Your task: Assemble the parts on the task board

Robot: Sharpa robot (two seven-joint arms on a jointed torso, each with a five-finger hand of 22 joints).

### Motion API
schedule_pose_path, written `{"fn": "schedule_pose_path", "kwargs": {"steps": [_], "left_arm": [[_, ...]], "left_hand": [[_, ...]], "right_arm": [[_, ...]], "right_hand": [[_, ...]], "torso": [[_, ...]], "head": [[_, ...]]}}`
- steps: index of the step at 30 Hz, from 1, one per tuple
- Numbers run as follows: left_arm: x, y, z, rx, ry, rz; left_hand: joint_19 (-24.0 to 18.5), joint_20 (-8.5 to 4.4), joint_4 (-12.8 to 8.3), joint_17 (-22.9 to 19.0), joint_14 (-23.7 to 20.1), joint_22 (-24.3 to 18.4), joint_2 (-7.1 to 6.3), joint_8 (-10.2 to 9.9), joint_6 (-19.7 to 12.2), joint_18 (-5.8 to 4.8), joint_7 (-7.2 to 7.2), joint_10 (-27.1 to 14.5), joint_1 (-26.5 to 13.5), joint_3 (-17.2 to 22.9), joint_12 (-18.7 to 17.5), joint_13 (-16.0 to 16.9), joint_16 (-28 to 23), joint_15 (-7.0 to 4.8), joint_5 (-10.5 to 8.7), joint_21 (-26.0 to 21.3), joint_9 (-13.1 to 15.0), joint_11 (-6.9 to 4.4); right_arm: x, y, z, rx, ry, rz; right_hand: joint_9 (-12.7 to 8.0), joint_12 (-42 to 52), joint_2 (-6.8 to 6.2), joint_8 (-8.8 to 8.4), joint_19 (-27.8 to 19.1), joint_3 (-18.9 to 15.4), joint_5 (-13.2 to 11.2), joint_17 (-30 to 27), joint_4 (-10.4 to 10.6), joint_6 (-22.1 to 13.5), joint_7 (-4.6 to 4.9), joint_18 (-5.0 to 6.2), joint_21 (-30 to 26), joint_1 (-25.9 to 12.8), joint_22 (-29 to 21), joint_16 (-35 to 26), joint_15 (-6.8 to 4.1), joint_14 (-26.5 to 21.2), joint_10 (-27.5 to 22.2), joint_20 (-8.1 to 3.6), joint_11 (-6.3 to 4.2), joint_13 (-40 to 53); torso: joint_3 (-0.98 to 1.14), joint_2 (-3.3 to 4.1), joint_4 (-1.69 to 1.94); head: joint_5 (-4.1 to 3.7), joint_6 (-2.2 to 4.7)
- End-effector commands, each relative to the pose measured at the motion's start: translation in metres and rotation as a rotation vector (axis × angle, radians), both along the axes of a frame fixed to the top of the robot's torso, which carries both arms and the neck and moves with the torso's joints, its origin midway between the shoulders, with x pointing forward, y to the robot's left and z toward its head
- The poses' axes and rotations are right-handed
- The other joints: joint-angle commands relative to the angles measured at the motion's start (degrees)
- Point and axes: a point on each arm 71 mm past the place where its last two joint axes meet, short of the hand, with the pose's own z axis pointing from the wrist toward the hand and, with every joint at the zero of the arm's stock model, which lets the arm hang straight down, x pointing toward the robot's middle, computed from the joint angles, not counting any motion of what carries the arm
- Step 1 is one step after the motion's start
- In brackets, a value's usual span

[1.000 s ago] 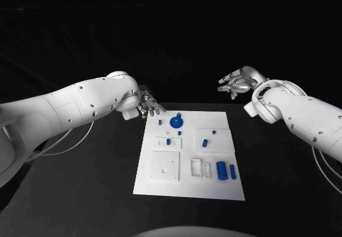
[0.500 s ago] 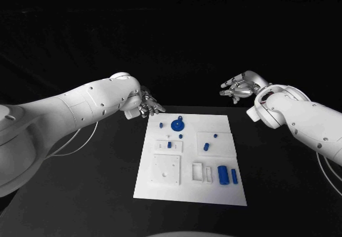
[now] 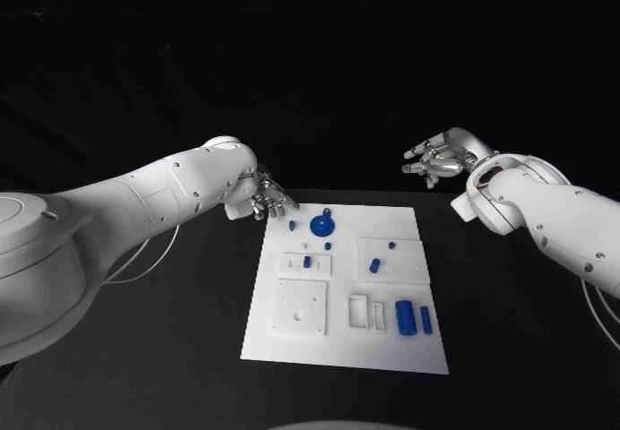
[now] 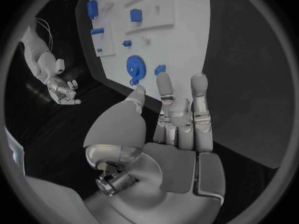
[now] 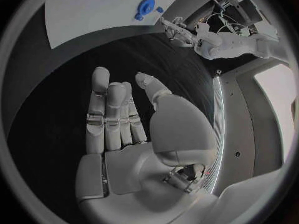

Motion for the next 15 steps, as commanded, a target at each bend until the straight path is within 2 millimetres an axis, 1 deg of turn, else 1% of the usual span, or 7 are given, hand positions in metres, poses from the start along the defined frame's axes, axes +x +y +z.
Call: {"fn": "schedule_pose_path", "kwargs": {"steps": [1, 2, 4, 5, 8, 12, 15], "left_arm": [[-0.0023, -0.0043, -0.0038, 0.006, 0.04, -0.05], [-0.0026, -0.0047, -0.0045, 0.006, 0.045, -0.054], [-0.0033, -0.0052, -0.0056, 0.006, 0.055, -0.062], [-0.0037, -0.0054, -0.0063, 0.007, 0.061, -0.067], [-0.0041, -0.0055, -0.0072, 0.008, 0.067, -0.072], [-0.0046, -0.0052, -0.0081, 0.01, 0.075, -0.076], [-0.0052, -0.0054, -0.0091, 0.011, 0.084, -0.082]], "left_hand": [[0.13, -0.17, 1.17, 0.07, -0.18, 0.96, -1.09, 0.01, -0.05, -0.46, -0.24, 1.94, -0.62, 0.11, -0.23, -0.02, 0.31, -0.12, -0.27, -0.25, -0.07, 0.15], [0.11, -0.2, 2.4, 0.09, -0.23, 0.96, -2.0, 0.02, -0.06, -0.53, -0.28, 1.96, -1.13, 0.6, -0.31, -0.03, 0.3, -0.13, -0.3, -0.28, -0.12, 0.13], [0.08, -0.22, 3.68, 0.06, -0.29, 0.96, -2.68, 0.02, -0.07, -0.57, -0.27, 1.95, -1.72, 0.36, -0.39, -0.04, 0.25, -0.14, -0.3, -0.3, -0.15, 0.16], [0.03, -0.2, 2.45, 0.15, -0.35, 1.01, 0.35, 0.06, -0.19, -0.62, -0.25, 1.97, -1.12, -5.92, -0.51, -0.01, 0.28, -0.1, -0.29, -0.31, -0.19, 0.16], [0.01, -0.23, 2.6, 0.18, -0.37, 0.99, 0.95, 0.03, -0.21, -0.61, -0.24, 1.95, -0.81, -7.57, -0.55, 0.07, 0.23, -0.12, -0.29, -0.32, -0.22, 0.19], [0.0, -0.22, 2.6, 0.23, -0.37, 0.97, 1.32, 0.03, -0.2, -0.61, -0.24, 1.96, -0.42, -7.93, -0.58, 0.14, 0.22, -0.12, -0.29, -0.33, -0.23, 0.19], [0.0, -0.13, 1.78, 0.25, -0.34, 0.99, 2.39, 0.04, -0.13, -0.57, -0.24, 1.93, 0.14, -8.04, -0.5, 0.21, 0.25, -0.06, -0.24, -0.32, -0.12, 0.21]], "right_arm": [[-0.0002, 0.0003, 0.0017, -0.002, -0.01, 0.003], [0.0, -0.0001, 0.0017, -0.002, -0.009, 0.002], [0.0003, -0.0008, 0.0017, -0.003, -0.008, 0.001], [0.0005, -0.0011, 0.0018, -0.004, -0.007, 0.0], [0.0006, -0.0014, 0.0019, -0.005, -0.005, 0.0], [0.001, -0.0017, 0.0016, -0.006, -0.003, -0.001], [0.0011, -0.0013, 0.0015, -0.006, -0.001, 0.0]], "right_hand": [[-0.05, -0.2, 0.1, -0.18, 1.62, -0.11, 0.18, -0.06, 0.11, -0.3, 0.09, 0.04, -0.34, -0.37, -0.08, -0.22, 0.15, -0.36, -0.05, -0.18, 0.04, -0.05], [-0.05, -0.2, 0.1, -0.18, 1.62, -0.11, 0.18, -0.06, 0.11, -0.3, 0.09, 0.04, -0.34, -0.37, -0.08, -0.22, 0.15, -0.36, -0.05, -0.18, 0.04, -0.05], [-0.05, -0.37, 0.06, -0.18, 1.62, -0.08, 0.15, -0.13, 0.19, -0.31, 0.08, 0.02, -0.43, -0.36, -0.19, -0.31, 0.15, -0.36, 0.04, -0.18, 0.04, -0.21], [-0.05, -0.52, 0.05, -0.19, 1.56, -0.03, 0.13, -0.21, 0.22, -0.29, 0.08, 0.0, -0.55, -0.31, -0.29, -0.43, 0.16, -0.42, 0.09, -0.17, 0.04, -0.35], [-0.05, -0.52, 0.05, -0.19, 1.56, -0.03, 0.13, -0.21, 0.22, -0.29, 0.08, 0.0, -0.55, -0.31, -0.29, -0.43, 0.16, -0.42, 0.09, -0.17, 0.04, -0.35], [-0.05, -0.6, 0.03, -0.18, 1.61, -0.03, 0.12, -0.25, 0.29, -0.29, 0.1, 0.0, -0.58, -0.34, -0.35, -0.48, 0.16, -0.4, 0.14, -0.18, 0.04, -0.44], [-0.05, -0.6, 0.03, -0.18, 1.61, -0.03, 0.12, -0.25, 0.29, -0.29, 0.1, 0.0, -0.58, -0.34, -0.35, -0.48, 0.16, -0.4, 0.14, -0.18, 0.04, -0.44]], "torso": [[-0.05, 0.02, -0.06], [-0.02, -0.02, -0.03], [0.04, -0.07, 0.02], [0.05, -0.09, 0.04], [0.02, -0.02, 0.04], [-0.02, -0.03, 0.01], [0.0, 0.0, -0.03]], "head": [[-0.13, -0.19], [-0.15, -0.23], [-0.1, -0.29], [-0.13, -0.31], [-0.16, -0.22], [-0.2, -0.13], [-0.22, -0.14]]}}
